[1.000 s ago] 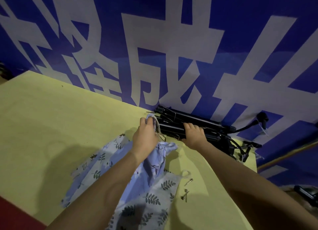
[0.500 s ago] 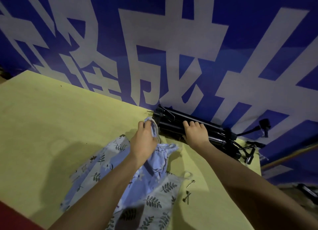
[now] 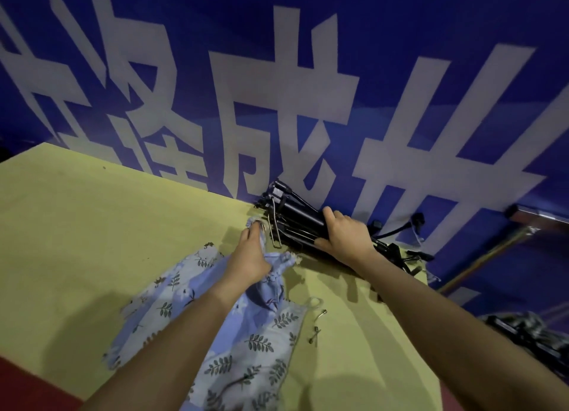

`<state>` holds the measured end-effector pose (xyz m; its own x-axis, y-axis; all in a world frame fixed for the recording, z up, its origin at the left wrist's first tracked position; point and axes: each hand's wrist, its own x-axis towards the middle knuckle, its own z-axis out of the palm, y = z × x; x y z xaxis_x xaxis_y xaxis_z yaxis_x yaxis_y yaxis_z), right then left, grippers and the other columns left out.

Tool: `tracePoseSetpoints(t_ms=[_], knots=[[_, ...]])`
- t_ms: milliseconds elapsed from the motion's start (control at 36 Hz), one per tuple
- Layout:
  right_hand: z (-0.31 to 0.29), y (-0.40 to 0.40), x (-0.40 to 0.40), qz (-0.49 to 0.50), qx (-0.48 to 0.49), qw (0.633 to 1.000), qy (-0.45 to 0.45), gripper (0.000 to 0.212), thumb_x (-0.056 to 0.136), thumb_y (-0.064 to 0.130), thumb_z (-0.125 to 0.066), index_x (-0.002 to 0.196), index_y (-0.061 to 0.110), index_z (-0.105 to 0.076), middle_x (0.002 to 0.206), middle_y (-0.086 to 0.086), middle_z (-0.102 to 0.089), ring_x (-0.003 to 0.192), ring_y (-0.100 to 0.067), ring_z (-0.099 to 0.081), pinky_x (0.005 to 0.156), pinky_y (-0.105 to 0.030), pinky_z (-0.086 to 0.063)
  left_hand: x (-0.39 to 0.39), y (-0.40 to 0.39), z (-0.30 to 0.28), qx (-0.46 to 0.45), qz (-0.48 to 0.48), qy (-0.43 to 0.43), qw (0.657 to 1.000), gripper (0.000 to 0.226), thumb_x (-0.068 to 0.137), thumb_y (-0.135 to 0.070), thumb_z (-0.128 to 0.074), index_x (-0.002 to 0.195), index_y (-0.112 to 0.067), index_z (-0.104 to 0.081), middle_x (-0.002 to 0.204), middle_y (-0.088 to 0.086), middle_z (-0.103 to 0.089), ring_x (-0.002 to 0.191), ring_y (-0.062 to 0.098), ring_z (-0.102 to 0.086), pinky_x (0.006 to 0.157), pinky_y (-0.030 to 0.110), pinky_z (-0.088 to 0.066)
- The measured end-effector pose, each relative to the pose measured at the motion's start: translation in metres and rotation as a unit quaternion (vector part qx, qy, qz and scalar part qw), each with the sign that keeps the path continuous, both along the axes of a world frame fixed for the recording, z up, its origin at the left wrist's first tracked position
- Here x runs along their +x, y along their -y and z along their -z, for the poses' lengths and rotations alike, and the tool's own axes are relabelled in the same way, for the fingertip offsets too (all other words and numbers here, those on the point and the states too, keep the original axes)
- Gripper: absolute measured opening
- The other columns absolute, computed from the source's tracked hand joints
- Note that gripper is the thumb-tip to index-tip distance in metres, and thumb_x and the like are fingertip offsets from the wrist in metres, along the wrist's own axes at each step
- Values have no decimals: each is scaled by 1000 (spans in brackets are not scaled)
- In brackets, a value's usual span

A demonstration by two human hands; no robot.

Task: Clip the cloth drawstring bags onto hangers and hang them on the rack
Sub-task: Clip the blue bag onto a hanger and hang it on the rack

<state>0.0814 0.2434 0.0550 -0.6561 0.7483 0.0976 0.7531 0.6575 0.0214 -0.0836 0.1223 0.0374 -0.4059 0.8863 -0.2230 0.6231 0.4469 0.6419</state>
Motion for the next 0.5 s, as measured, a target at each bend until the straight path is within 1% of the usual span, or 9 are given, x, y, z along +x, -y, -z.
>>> tracePoseSetpoints(t_ms=[56, 111, 250, 306, 333, 361, 417, 444, 500], knots=[[-7, 6, 6, -2, 12, 1000, -15, 49, 86, 47, -58, 116, 13, -39, 102, -7, -61, 88, -29, -62, 60, -30, -35, 2, 3, -3, 19, -7, 47, 999, 96, 83, -1, -66, 151, -14, 1, 159, 5, -6, 143, 29, -23, 105, 33, -35], [-15, 12, 11, -2, 23, 999, -23, 47, 85, 47, -57, 114, 13, -40, 100, -6, -61, 85, -29, -62, 59, -30, -33, 3, 5, -6, 33, -3, 54, 998, 97, 82, -1, -67, 151, -13, 1, 159, 4, -5, 145, 27, -16, 110, 34, -31], [-29, 22, 25, -5, 24, 999, -34, 46, 87, 44, -55, 116, 13, -38, 103, -7, -59, 87, -31, -62, 61, -32, -39, 4, 10, -15, 44, 5, 58, 997, 98, 79, 2, -67, 150, -16, -2, 157, 7, -14, 140, 32, -26, 101, 41, -43], [-30, 25, 32, -14, 2, 999, -38, 45, 87, 43, -56, 117, 14, -38, 104, -7, -59, 89, -32, -61, 62, -32, -38, 4, 14, -19, 27, 15, 70, 997, 101, 80, 5, -65, 151, -18, 4, 159, 8, -7, 138, 37, -30, 94, 46, -47], [-29, 27, 35, -22, -16, 999, -40, 46, 86, 42, -56, 118, 14, -38, 104, -7, -59, 90, -32, -61, 62, -32, -38, 4, 15, -19, 15, 21, 73, 997, 103, 80, 6, -64, 151, -21, 7, 158, 12, -8, 133, 42, -36, 85, 45, -51], [-28, 28, 39, -29, -38, 998, -40, 48, 85, 42, -57, 120, 15, -39, 105, -7, -60, 91, -33, -60, 63, -33, -39, 5, 16, -19, 3, 30, 68, 997, 105, 81, 6, -63, 150, -23, 11, 156, 18, -14, 127, 45, -42, 70, 41, -53], [-25, 30, 43, -32, -87, 995, -46, 54, 83, 42, -59, 128, 17, -40, 105, -7, -63, 93, -32, -60, 66, -36, -46, 8, 20, -16, -19, 51, 50, 997, 108, 82, 6, -62, 148, -24, 17, 151, 27, -22, 109, 44, -55, 47, 24, -42], [-22, 32, 45, -26, -112, 992, -49, 59, 82, 42, -59, 132, 19, -39, 106, -7, -64, 93, -32, -60, 69, -37, -49, 9, 22, -15, -25, 56, 48, 997, 108, 83, 5, -62, 148, -23, 19, 149, 30, -23, 106, 43, -57, 45, 20, -38], [-16, 35, 46, -15, -157, 986, -48, 67, 82, 42, -60, 140, 21, -35, 108, -8, -64, 94, -31, -60, 71, -36, -48, 11, 27, -12, -31, 56, 57, 996, 109, 83, 4, -63, 147, -22, 20, 148, 32, -23, 117, 46, -50, 48, 19, -38]])
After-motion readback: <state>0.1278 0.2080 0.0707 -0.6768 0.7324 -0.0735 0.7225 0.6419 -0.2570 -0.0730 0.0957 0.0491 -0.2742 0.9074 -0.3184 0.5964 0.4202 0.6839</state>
